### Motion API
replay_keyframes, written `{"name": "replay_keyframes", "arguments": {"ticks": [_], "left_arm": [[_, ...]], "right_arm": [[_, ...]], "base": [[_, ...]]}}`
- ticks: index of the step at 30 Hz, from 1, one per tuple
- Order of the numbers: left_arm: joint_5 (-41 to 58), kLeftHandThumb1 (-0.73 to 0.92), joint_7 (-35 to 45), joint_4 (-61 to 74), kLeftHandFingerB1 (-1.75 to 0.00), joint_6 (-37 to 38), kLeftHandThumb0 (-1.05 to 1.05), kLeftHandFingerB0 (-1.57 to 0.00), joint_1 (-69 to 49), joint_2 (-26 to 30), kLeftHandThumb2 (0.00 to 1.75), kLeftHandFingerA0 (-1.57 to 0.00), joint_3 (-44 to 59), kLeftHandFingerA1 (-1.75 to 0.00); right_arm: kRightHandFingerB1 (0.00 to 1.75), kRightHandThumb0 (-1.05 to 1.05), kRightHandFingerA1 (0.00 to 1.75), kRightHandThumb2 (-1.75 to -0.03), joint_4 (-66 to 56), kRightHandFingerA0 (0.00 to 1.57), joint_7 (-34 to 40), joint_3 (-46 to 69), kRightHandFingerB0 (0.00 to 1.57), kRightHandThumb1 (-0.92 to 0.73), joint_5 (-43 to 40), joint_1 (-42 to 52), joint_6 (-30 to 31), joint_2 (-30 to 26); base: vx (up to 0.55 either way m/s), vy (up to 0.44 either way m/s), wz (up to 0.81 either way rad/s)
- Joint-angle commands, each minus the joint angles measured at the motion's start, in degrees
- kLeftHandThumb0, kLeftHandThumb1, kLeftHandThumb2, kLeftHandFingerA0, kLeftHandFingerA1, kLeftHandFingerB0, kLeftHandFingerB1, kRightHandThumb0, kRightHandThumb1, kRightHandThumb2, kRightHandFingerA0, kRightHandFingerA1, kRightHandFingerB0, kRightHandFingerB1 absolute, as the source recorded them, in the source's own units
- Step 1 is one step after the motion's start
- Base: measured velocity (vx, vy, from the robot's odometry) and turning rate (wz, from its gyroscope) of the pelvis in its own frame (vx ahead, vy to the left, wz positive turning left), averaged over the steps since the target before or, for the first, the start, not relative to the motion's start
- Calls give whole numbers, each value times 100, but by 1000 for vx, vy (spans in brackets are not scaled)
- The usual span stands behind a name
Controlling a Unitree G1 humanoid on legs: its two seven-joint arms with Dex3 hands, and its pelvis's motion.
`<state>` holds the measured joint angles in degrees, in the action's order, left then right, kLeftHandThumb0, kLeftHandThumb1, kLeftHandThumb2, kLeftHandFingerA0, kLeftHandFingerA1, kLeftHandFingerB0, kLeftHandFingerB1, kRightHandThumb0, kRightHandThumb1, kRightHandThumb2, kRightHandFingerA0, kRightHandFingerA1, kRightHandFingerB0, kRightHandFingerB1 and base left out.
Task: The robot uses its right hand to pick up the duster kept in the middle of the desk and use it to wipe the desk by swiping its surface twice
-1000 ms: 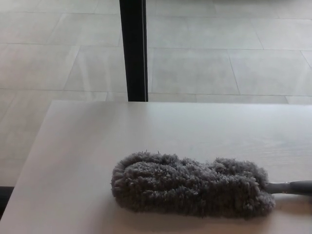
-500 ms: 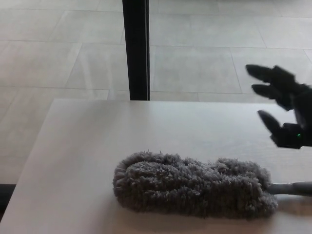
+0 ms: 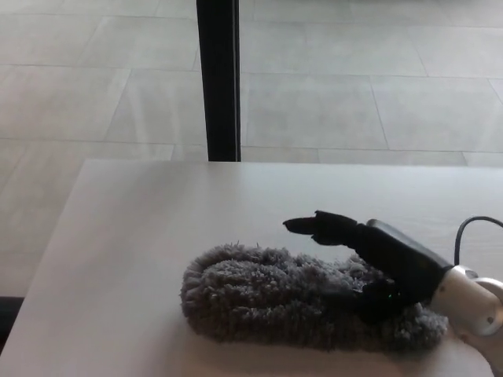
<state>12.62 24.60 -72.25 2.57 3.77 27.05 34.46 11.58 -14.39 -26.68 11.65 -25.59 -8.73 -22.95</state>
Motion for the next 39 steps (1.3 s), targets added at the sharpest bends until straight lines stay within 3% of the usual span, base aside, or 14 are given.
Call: {"name": "replay_keyframes", "arguments": {"ticks": [1, 4, 5, 6, 10, 11, 13, 15, 17, 22, 27, 30, 31, 39], "left_arm": [[374, 78, 558, 62, -41, 167, -83, -30, -15, 3, 65, -33, 117, -58], [285, 64, 452, 17, -45, 180, -88, -29, -36, 28, 81, -34, 60, -59], [259, 80, 395, 17, -39, 186, -83, -34, -43, 34, 64, -38, 41, -56], [229, 79, 363, 5, -39, 152, -83, -34, -50, 56, 64, -38, 17, -54], [165, 67, 336, -14, -44, 170, -86, -32, -79, 66, 81, -37, -42, -56], [170, 82, 349, -8, -39, 175, -81, -35, -84, 63, 65, -38, -43, -54], [191, 82, 345, -27, -39, 153, -81, -35, -86, 49, 65, -39, -28, -54], [198, 64, 395, -30, -51, 129, -76, -26, -97, 47, 104, -30, -29, -60], [220, 83, 438, -36, -39, 99, -80, -33, -98, 48, 65, -34, -14, -54], [202, 84, 399, -25, -40, 131, -80, -32, -89, 36, 65, -36, -45, -57], [188, 84, 327, -33, -39, 98, -82, -32, -63, 29, 65, -35, -66, -55], [194, 69, 322, -46, -46, 107, -87, -30, -72, 16, 83, -35, -59, -59], [198, 70, 316, -68, -45, 114, -86, -31, -75, 11, 81, -35, -50, -59], [146, 86, 337, -28, -39, 131, -80, -33, -78, 12, 66, -36, -116, -56]], "right_arm": [[32, -77, 52, -65, 348, 23, 163, -676, 18, -82, 1720, -254, -458, -377], [32, -75, 51, -64, 313, 27, 228, -854, 19, -80, 2068, -318, -461, -468], [45, -73, 60, -100, 369, 28, 351, -924, 13, -62, 2223, -369, -537, -487], [33, -67, 55, -63, 384, 34, 365, -958, 23, -76, 2252, -373, -543, -483], [49, -62, 72, -95, 558, 49, 673, -1065, 22, -58, 2430, -435, -553, -374], [36, -57, 68, -62, 607, 47, 765, -1104, 29, -73, 2506, -465, -513, -346], [37, -58, 69, -62, 671, 49, 985, -1136, 32, -72, 2624, -470, -558, -324], [39, -53, 95, -61, 831, 62, 1408, -1167, 41, -72, 2765, -478, -619, -229], [41, -50, 108, -61, 970, 74, 1735, -1156, 49, -71, 2796, -474, -746, -159], [54, -34, 166, -70, 1284, 100, 2282, -1112, 69, -75, 2780, -540, -1119, 10], [117, -22, 168, -102, 1575, 99, 3352, -1100, 87, -57, 2965, -447, -1526, 285], [107, -25, 169, -98, 1648, 102, 3538, -1129, 86, -56, 3054, -454, -1565, 310], [99, -30, 132, -109, 1736, 124, 3801, -1170, 88, -53, 3162, -461, -1618, 347], [95, -33, 133, -107, 2198, 128, 4904, -1362, 89, -49, 3600, -494, -1775, 381]], "base": [[0, 0, 0], [0, 0, 0], [0, 0, 0], [0, 0, 0], [0, 0, 0], [0, 0, 0], [0, 0, 0], [0, 0, 0], [0, 0, 0], [0, 0, 0], [0, 0, 0], [0, 0, 0], [0, 0, 0], [0, 0, 0]]}}
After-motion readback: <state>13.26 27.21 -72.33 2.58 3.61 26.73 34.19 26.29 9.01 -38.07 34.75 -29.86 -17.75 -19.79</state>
